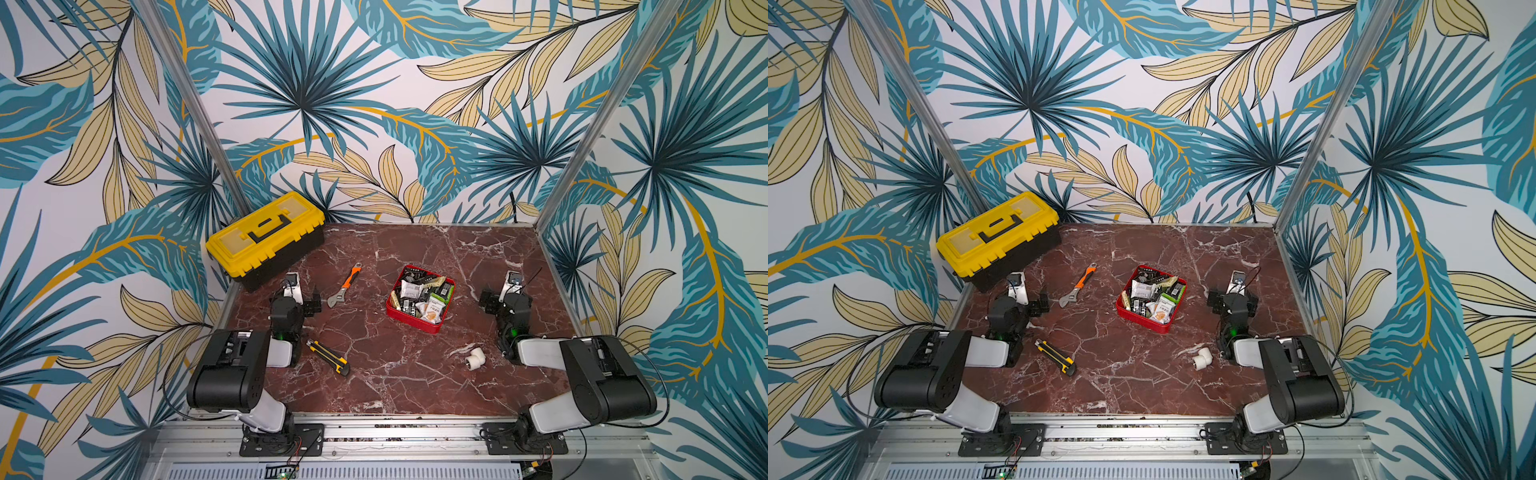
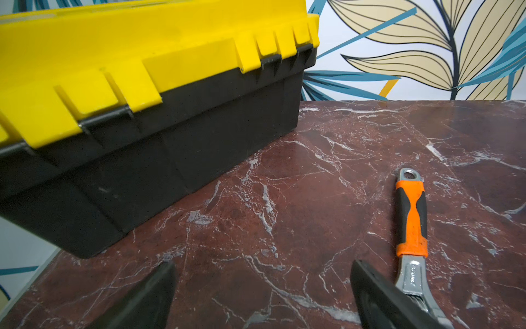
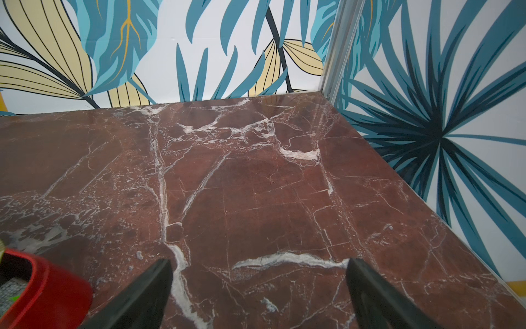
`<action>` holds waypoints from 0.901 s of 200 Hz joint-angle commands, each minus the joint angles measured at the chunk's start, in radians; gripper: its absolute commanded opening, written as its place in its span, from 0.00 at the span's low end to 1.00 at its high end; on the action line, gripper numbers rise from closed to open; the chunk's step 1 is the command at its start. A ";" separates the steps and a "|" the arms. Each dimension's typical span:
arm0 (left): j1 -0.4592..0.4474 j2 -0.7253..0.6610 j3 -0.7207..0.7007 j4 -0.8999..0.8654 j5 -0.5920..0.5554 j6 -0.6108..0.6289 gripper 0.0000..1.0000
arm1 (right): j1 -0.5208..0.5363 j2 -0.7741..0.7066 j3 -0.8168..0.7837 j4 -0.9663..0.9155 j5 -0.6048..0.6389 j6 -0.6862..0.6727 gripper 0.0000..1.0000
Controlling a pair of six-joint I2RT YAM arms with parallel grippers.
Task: Take the cookies out of the storage box
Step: Pick up the cookie from the storage box.
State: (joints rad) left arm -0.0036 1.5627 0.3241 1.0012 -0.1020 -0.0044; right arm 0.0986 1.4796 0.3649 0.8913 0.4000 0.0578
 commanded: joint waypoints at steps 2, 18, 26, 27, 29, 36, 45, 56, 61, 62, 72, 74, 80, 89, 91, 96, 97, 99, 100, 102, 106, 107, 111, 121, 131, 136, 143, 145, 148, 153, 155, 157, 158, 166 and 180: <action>-0.005 -0.021 -0.045 0.137 0.011 0.021 1.00 | -0.002 -0.118 -0.011 -0.070 0.017 -0.013 1.00; -0.018 -0.088 -0.063 0.114 -0.014 0.029 1.00 | -0.002 -0.254 0.066 -0.375 0.049 0.079 0.99; -0.026 -0.134 -0.057 0.062 -0.028 0.034 1.00 | -0.002 -0.302 0.106 -0.499 0.043 0.114 1.00; -0.027 -0.140 -0.056 0.054 -0.030 0.035 1.00 | -0.002 -0.309 0.110 -0.514 0.041 0.117 1.00; -0.029 -0.154 -0.053 0.040 -0.034 0.036 1.00 | -0.002 -0.319 0.117 -0.536 0.036 0.126 1.00; -0.038 -0.202 -0.037 -0.028 -0.049 0.042 1.00 | -0.002 -0.355 0.131 -0.592 0.015 0.158 1.00; -0.049 -0.266 -0.013 -0.120 -0.061 0.046 1.00 | -0.002 -0.400 0.133 -0.632 -0.018 0.207 1.00; -0.055 -0.342 0.019 -0.222 -0.068 0.009 1.00 | -0.002 -0.456 0.126 -0.667 -0.064 0.268 1.00; -0.055 -0.372 0.032 -0.262 -0.064 -0.018 1.00 | -0.002 -0.478 0.125 -0.690 -0.077 0.302 1.00; -0.055 -0.379 0.034 -0.271 -0.064 -0.023 1.00 | -0.003 -0.482 0.124 -0.694 -0.078 0.307 1.00; -0.055 -0.438 0.069 -0.376 -0.045 -0.089 1.00 | -0.003 -0.523 0.137 -0.764 -0.089 0.400 0.99; -0.055 -0.450 0.077 -0.400 -0.036 -0.101 1.00 | -0.003 -0.528 0.142 -0.782 -0.095 0.415 1.00; -0.056 -0.480 0.104 -0.483 -0.011 -0.139 1.00 | -0.003 -0.544 0.158 -0.831 -0.128 0.442 0.99; -0.056 -0.517 0.144 -0.599 0.029 -0.190 1.00 | -0.002 -0.553 0.183 -0.888 -0.196 0.456 0.99; -0.056 -0.524 0.153 -0.627 0.034 -0.206 1.00 | -0.003 -0.553 0.189 -0.900 -0.211 0.459 0.99; -0.058 -0.539 0.170 -0.679 0.037 -0.247 1.00 | -0.002 -0.552 0.205 -0.933 -0.248 0.465 0.99; -0.058 -0.541 0.173 -0.692 0.037 -0.255 1.00 | -0.001 -0.552 0.209 -0.939 -0.256 0.466 0.99; -0.059 -0.545 0.178 -0.711 0.038 -0.273 1.00 | -0.003 -0.551 0.214 -0.949 -0.267 0.469 0.99; -0.059 -0.547 0.180 -0.720 0.038 -0.282 1.00 | -0.002 -0.550 0.218 -0.956 -0.275 0.471 1.00; -0.059 -0.552 0.187 -0.740 0.038 -0.300 1.00 | -0.002 -0.549 0.223 -0.966 -0.286 0.474 1.00; -0.059 -0.558 0.196 -0.778 0.062 -0.334 1.00 | -0.002 -0.544 0.233 -0.985 -0.312 0.482 0.99; -0.059 -0.560 0.198 -0.787 0.068 -0.340 1.00 | -0.002 -0.541 0.235 -0.989 -0.318 0.482 0.99; -0.061 -0.566 0.205 -0.818 0.085 -0.367 1.00 | -0.002 -0.535 0.245 -1.006 -0.343 0.486 0.99; -0.067 -0.577 0.220 -0.888 0.120 -0.426 1.00 | -0.001 -0.512 0.276 -1.056 -0.404 0.485 0.97; -0.084 -0.586 0.225 -0.942 0.147 -0.480 1.00 | -0.002 -0.483 0.312 -1.099 -0.450 0.489 0.94; -0.094 -0.590 0.225 -0.964 0.160 -0.500 1.00 | -0.002 -0.466 0.328 -1.149 -0.477 0.491 0.92; -0.111 -0.596 0.225 -0.991 0.175 -0.527 1.00 | -0.001 -0.443 0.349 -1.175 -0.512 0.493 0.89; -0.117 -0.596 0.225 -0.998 0.180 -0.535 1.00 | -0.001 -0.436 0.353 -1.179 -0.526 0.493 0.88; -0.127 -0.599 0.224 -1.007 0.183 -0.545 1.00 | 0.000 -0.427 0.361 -1.185 -0.541 0.493 0.86; -0.145 -0.601 0.222 -1.020 0.186 -0.562 1.00 | 0.002 -0.410 0.373 -1.198 -0.563 0.494 0.84; -0.152 -0.602 0.222 -1.025 0.185 -0.569 1.00 | 0.002 -0.405 0.378 -1.203 -0.569 0.493 0.83; -0.160 -0.603 0.221 -1.029 0.184 -0.575 1.00 | 0.004 -0.397 0.383 -1.209 -0.576 0.495 0.82; -0.164 -0.603 0.221 -1.033 0.184 -0.578 1.00 | 0.004 -0.395 0.387 -1.211 -0.579 0.496 0.82; -0.197 -0.606 0.217 -1.052 0.180 -0.603 1.00 | 0.010 -0.372 0.409 -1.233 -0.598 0.497 0.80; -0.262 -0.613 0.203 -1.062 0.166 -0.644 0.99 | 0.028 -0.334 0.443 -1.254 -0.616 0.499 0.75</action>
State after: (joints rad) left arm -0.1856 0.9741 0.5240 0.0551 0.0395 -0.5201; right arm 0.1040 1.0981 0.7589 -0.2394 -0.1020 0.5377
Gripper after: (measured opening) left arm 0.997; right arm 0.782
